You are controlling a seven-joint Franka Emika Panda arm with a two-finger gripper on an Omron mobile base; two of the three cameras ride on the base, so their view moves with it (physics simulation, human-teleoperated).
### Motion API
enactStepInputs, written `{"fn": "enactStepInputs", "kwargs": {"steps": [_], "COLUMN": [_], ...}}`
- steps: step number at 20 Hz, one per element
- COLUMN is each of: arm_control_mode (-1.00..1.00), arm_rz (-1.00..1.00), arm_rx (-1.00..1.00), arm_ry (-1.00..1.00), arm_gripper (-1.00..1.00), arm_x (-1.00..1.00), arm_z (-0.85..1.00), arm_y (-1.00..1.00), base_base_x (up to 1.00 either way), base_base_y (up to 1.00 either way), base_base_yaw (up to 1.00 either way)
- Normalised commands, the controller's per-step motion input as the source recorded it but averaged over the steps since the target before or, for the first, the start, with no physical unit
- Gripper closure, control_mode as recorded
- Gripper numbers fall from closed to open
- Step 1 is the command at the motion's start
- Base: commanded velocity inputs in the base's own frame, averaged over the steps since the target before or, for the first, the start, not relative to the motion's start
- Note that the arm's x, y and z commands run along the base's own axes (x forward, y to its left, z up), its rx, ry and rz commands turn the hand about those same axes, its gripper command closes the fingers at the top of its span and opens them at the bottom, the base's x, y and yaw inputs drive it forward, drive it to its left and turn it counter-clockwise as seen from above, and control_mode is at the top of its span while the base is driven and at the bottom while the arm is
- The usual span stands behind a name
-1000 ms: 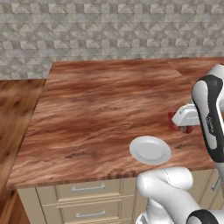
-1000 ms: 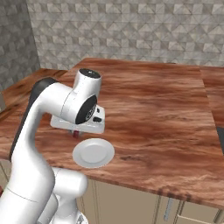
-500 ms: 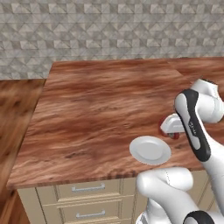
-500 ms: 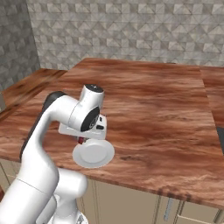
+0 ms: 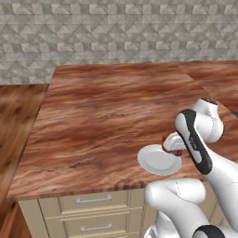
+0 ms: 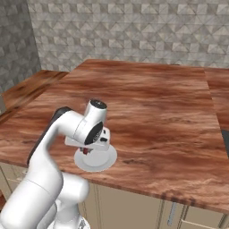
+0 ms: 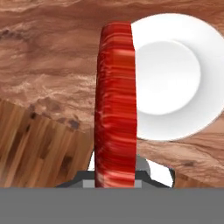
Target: Pick steak from the fridge and place it on the plate on the counter.
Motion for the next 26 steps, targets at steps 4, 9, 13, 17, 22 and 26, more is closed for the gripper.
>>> {"fn": "enactStepInputs", "kwargs": {"steps": [4,9,13,17,22,26], "arm_control_mode": [-1.0,-1.0,-1.0,-1.0,-1.0,-1.0], "arm_rz": [0.0,0.0,0.0,0.0,0.0,0.0], "arm_rx": [0.0,0.0,0.0,0.0,0.0,0.0], "arm_ry": [0.0,0.0,0.0,0.0,0.0,0.0], "arm_gripper": [1.0,1.0,1.0,1.0,1.0,1.0], "arm_x": [0.38,0.38,0.31,0.24,0.21,0.13], "arm_z": [-0.38,-0.23,-0.24,-0.26,-0.3,-0.29], "arm_y": [0.16,0.15,0.11,0.03,0.0,0.0], "base_base_x": [0.0,0.0,0.0,0.0,0.0,0.0], "base_base_y": [0.0,0.0,0.0,0.0,0.0,0.0], "base_base_yaw": [0.0,0.0,0.0,0.0,0.0,0.0]}}
